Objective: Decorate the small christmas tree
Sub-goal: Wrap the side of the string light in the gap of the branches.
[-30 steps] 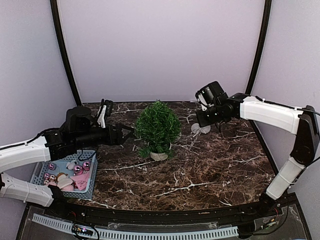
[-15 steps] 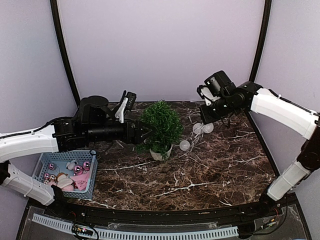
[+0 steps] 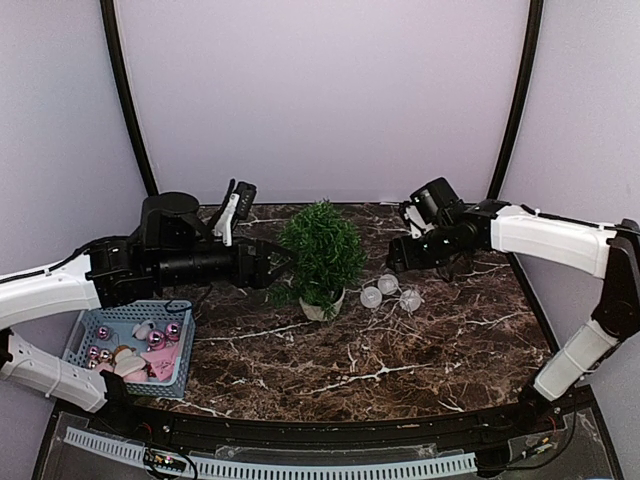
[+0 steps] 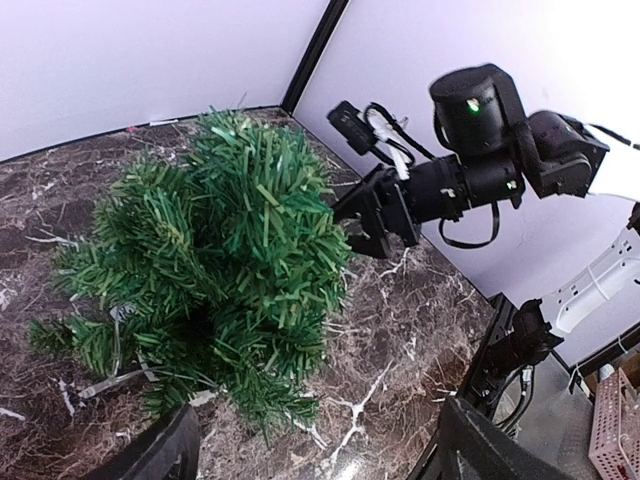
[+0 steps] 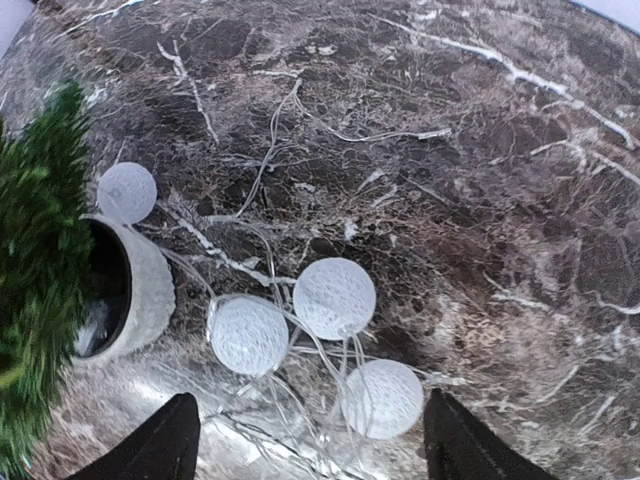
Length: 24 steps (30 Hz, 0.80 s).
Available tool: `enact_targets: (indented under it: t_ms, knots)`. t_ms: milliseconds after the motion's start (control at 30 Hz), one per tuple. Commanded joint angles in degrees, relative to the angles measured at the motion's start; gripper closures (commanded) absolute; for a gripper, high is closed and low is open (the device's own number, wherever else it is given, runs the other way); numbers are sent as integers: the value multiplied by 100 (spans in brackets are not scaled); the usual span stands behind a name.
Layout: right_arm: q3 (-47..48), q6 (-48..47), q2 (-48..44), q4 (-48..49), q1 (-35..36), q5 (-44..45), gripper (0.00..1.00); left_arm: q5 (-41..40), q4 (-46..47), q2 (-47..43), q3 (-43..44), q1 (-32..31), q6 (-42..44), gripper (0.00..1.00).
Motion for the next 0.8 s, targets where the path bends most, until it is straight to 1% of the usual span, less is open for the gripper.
enact_targets:
  t_ms: [0,67,133,200,233,333,467,633,667,700,733,767]
  knots:
    - [-824,601,-1133,337,-8,385,17,-379,-166,-507,-213,-20,7,14]
    - [-1402,960,-1574,521,-8,348,16,-421,-257,-579,-206,-15,-17,13]
    - [-2074,1244,-1963,944,7,94,19,-431,-418,-565,-138,-19,-37,12]
    - [-2815,1437,-2280,1692,24,-294,25,-427,-512,-549,-74,-22,-62,12]
    - [-3186,1537,-2421,2236,33,-451,27,-416,-509,-550,-64,-18,-91,12]
    - [-3956,1580,-2626,3378,96,-860,29,-335,-365,-611,-83,-17,-149,12]
    - [-4399,1442,-2265,4233,124,-865,29,-203,-332,-598,-32,-16,-183,11]
    - [-4494,1192,-1398,4954,153,-1150,38,-159,-376,-539,81,-15,-214,10]
    - [-4520,1155,-1289,5107,157,-1184,41,-154,-369,-539,90,-15,-214,10]
    - [-4521,1097,-1202,5203,162,-1228,47,-157,-373,-541,105,-15,-199,10]
    - [-4475,1043,-1149,5200,167,-1297,58,-158,-402,-544,144,-15,-185,10]
    - [-4392,998,-1156,5053,168,-1352,76,-158,-424,-538,174,-12,-137,10]
